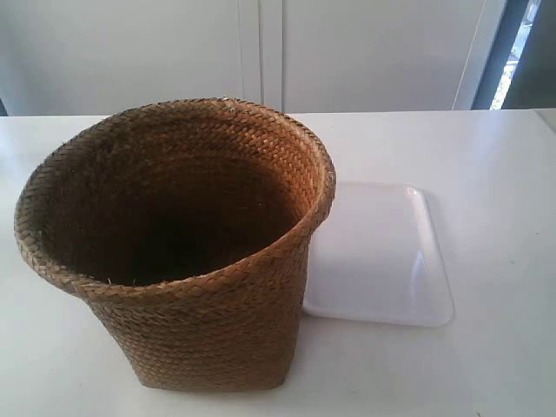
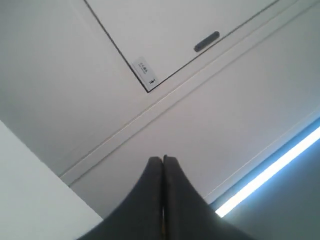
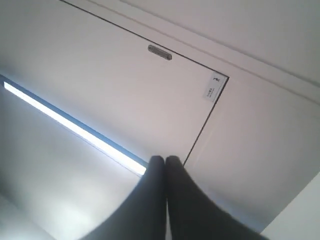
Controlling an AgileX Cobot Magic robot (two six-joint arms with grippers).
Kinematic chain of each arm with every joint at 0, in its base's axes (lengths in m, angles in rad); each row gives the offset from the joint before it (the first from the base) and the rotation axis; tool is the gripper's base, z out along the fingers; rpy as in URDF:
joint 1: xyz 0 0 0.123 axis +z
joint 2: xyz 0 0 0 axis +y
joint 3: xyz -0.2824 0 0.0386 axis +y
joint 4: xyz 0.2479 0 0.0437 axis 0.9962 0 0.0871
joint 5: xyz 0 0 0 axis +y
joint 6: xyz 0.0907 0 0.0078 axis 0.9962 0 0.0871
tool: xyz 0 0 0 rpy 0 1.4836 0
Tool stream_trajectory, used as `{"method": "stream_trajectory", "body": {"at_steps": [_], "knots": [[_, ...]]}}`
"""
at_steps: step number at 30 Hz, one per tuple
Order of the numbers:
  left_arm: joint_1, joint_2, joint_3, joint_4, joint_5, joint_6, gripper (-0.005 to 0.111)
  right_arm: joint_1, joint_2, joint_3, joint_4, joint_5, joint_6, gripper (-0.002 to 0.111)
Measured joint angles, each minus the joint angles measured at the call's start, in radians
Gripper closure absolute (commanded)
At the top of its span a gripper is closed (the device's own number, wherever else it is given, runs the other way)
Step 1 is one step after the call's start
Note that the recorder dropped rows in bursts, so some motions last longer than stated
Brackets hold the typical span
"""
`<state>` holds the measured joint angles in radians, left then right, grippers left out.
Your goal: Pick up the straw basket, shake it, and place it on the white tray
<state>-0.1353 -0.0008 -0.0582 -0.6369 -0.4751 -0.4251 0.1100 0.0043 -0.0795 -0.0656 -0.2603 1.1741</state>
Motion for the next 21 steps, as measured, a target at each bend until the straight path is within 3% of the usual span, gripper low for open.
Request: {"method": "stream_trajectory", "body": {"at_steps": [3, 5, 10, 14, 17, 21], "knots": [[-0.002, 0.001, -0.102, -0.057, 0.051, 0.293, 0.107, 0.000, 0.028, -0.088, -0.002, 0.080, -0.145, 0.108], [-0.002, 0.023, -0.201, -0.176, 0.053, 0.541, 0.107, 0.000, 0.077, -0.160, -0.002, 0.140, -0.235, 0.108], [-0.002, 0.171, -0.461, -0.655, 0.029, 1.269, 0.107, 0.000, 0.279, -0.371, -0.004, 0.234, -0.499, 0.108], [-0.002, 0.311, -0.636, -0.976, 0.107, 1.775, 0.107, 0.000, 0.479, -0.568, -0.007, 0.322, -0.717, 0.108], [-0.002, 0.411, -0.754, -1.054, 0.160, 1.950, 0.107, 0.000, 0.631, -0.726, -0.007, 0.448, -0.863, 0.108], [-0.002, 0.529, -0.876, -1.079, 0.187, 2.043, 0.107, 0.000, 0.819, -0.928, -0.011, 0.680, -0.976, 0.108]]}}
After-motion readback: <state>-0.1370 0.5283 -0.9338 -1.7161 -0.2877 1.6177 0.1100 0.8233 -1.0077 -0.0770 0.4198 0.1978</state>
